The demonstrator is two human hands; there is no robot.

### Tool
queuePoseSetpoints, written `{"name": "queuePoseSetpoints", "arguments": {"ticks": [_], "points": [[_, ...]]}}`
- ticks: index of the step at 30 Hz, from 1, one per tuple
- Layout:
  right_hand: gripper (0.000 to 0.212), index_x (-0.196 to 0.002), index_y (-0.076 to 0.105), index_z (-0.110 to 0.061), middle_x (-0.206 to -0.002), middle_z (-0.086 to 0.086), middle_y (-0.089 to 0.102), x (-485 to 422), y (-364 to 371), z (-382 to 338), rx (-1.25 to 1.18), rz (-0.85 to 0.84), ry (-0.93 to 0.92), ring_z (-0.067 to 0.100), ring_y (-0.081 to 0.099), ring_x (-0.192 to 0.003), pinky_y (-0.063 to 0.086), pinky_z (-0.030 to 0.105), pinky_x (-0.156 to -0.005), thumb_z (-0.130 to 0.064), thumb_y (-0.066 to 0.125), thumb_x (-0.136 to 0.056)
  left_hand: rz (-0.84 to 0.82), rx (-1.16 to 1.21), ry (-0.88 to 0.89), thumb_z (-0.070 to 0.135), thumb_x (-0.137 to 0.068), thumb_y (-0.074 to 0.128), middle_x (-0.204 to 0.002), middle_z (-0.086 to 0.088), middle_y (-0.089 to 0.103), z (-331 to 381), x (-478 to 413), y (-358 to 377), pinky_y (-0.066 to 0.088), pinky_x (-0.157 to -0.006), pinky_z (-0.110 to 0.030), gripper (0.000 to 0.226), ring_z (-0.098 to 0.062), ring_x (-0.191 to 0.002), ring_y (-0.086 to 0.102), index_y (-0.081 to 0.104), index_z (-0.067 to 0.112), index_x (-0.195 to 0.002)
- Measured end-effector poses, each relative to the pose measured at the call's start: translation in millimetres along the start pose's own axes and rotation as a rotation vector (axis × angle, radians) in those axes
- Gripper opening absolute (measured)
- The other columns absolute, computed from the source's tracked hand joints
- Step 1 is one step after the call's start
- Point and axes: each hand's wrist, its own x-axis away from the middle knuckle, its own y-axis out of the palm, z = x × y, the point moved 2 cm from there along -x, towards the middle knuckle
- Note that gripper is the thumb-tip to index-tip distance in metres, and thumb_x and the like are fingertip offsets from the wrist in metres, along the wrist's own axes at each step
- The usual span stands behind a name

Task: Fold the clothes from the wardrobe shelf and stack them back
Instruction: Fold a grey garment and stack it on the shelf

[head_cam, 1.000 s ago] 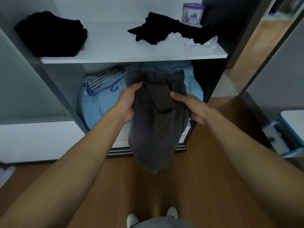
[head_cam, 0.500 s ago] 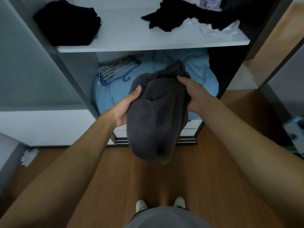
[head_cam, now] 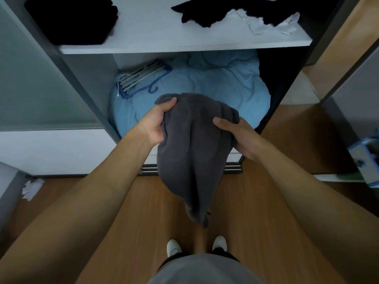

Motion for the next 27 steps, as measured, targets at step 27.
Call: {"name": "queuePoseSetpoints", "arguments": {"ticks": [27], "points": [[0.042, -0.118, 0.067, -0.012, -0.102, 0.007, 0.077, -16.0, 7.1, -12.5, -0.115, 0.264, 0.264, 0.024, 0.074, -0.092, 0.060, 0.033, -0.066, -0.030, 0.081, -0.082, 0.087, -0.230, 0.160, 0.023, -0.092, 0.071, -0.117, -0.007, 0.073, -41.7, -4.1, -28.4, 0.056, -0.091, -0.032, 0.038, -0.020, -0.110, 0.069, 0.062, 0.010, -0.127]]}}
